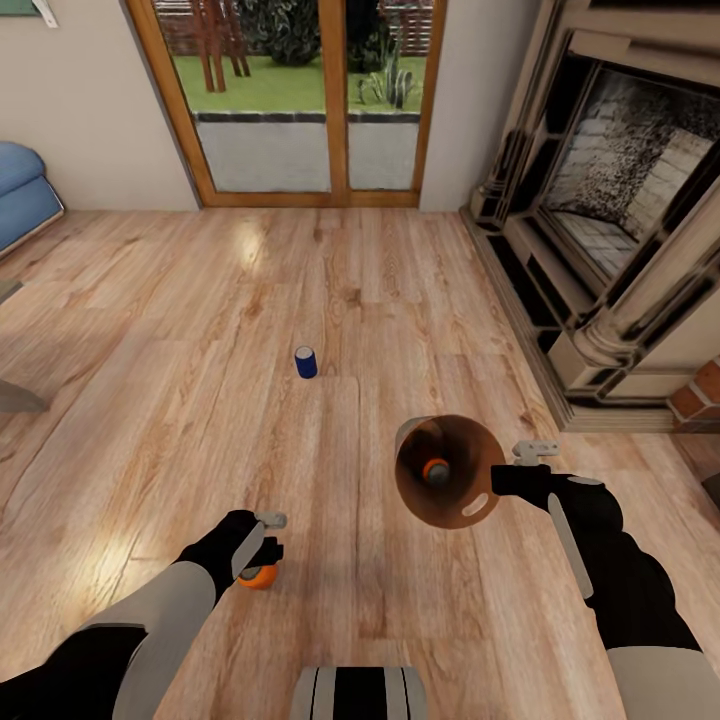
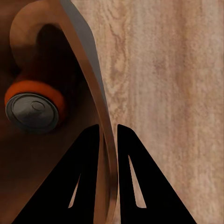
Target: Put the three can of soda from the living room inside the tash can in the kitchen.
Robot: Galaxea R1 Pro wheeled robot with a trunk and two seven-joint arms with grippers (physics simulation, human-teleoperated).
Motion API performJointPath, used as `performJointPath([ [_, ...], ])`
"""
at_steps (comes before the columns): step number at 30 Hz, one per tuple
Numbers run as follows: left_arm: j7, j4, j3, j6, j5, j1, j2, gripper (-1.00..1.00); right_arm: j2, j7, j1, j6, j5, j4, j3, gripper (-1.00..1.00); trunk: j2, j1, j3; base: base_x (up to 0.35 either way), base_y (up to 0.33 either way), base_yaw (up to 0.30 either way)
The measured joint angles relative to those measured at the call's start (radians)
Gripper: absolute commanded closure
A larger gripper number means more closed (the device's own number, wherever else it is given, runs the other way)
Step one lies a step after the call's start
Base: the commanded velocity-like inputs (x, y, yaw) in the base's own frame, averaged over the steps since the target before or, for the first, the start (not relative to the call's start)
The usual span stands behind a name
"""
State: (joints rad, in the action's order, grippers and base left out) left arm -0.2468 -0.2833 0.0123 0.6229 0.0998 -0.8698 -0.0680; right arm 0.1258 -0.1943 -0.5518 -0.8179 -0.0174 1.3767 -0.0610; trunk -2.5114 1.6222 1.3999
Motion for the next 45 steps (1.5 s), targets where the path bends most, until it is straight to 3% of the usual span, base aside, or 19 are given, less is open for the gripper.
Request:
performJointPath([
  [11, -0.001, 0.0, 0.0, 0.0, 0.0, 0.0, -0.001, -1.0, 0.0, 0.002, 0.0, 0.0, 0.002, -0.002, 0.011, 1.0, -0.003, 0.005, 0.042, 0.0, 0.0, 0.0],
  [26, 0.0, -0.001, 0.0, 0.0, 0.0, 0.0, -0.001, -1.0, -0.001, 0.005, 0.0, 0.0, 0.002, -0.001, 0.028, 1.0, -0.003, 0.005, 0.043, 0.0, 0.0, 0.0],
  [27, 0.0, -0.002, 0.0, 0.0, 0.0, 0.0, -0.001, 1.0, -0.001, 0.005, 0.0, 0.0, 0.003, -0.001, 0.028, 1.0, -0.003, 0.005, 0.043, 0.0, 0.0, 0.0],
  [45, 0.003, -0.002, 0.0, 0.0, 0.001, 0.0, -0.002, 1.0, -0.001, 0.005, 0.0, 0.0, 0.002, -0.001, 0.028, 1.0, -0.003, 0.005, 0.043, 0.0, 0.0, 0.0],
])
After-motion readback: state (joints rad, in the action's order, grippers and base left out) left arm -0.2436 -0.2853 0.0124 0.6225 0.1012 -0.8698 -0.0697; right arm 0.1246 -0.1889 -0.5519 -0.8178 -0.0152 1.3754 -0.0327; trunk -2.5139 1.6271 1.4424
